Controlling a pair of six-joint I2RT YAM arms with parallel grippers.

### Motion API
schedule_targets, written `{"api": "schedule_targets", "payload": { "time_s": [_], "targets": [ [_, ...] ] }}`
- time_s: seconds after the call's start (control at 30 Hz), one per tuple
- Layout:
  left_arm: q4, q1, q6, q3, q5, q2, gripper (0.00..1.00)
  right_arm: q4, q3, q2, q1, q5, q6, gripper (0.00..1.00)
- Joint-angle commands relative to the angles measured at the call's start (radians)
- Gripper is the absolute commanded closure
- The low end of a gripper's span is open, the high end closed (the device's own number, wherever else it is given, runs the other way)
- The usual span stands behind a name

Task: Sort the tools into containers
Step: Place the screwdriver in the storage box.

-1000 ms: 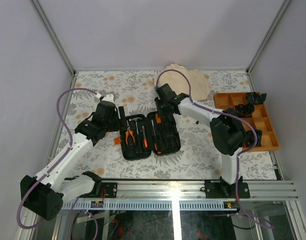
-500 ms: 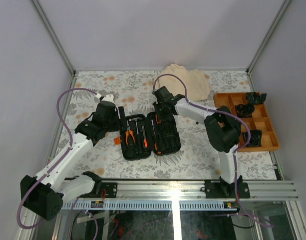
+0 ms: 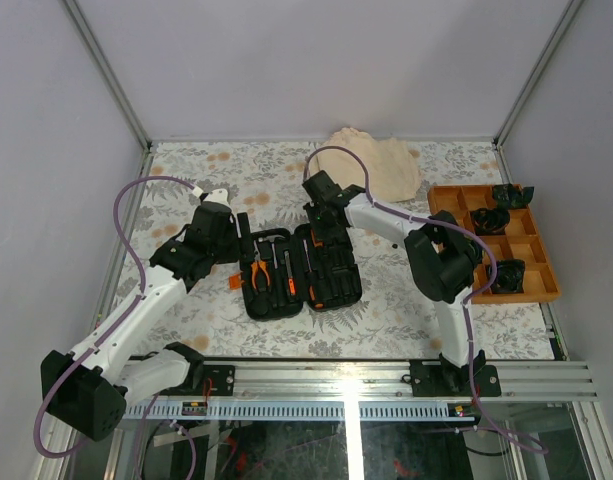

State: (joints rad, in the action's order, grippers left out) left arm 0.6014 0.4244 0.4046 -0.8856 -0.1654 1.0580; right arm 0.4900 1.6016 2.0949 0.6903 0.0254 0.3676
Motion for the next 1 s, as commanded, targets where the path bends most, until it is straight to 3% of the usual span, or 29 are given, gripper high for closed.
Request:
{"api": "schedule_targets", "payload": {
  "time_s": [0.0,0.1,0.2,0.53,0.97],
  "targets": [
    [-0.025,-0.008,-0.017,0.005,-0.014,-0.008,0.32,-0.012,-0.026,-0.016,0.005,0.069,0.002,0.73],
    [0.008,-0.006,0.015,-0.015,-0.01,-0.007,0.32,-0.076,-0.09,-0.094,0.017,0.062,-0.031,0.61],
    [0.019,-0.007,0.071,-0.018,0.036,-0.012,0.32,-0.097,-0.136,-0.153,0.027,0.072,-0.041,0.59],
    [-0.075,0.005,0.162,0.057,0.139,0.03,0.36,-0.116,-0.207,-0.203,0.043,-0.017,-0.02,0.76],
    [-0.113,0.033,0.212,0.099,0.144,0.079,0.39,-0.083,-0.153,-0.135,0.044,-0.034,-0.036,0.8]
  ]
}}
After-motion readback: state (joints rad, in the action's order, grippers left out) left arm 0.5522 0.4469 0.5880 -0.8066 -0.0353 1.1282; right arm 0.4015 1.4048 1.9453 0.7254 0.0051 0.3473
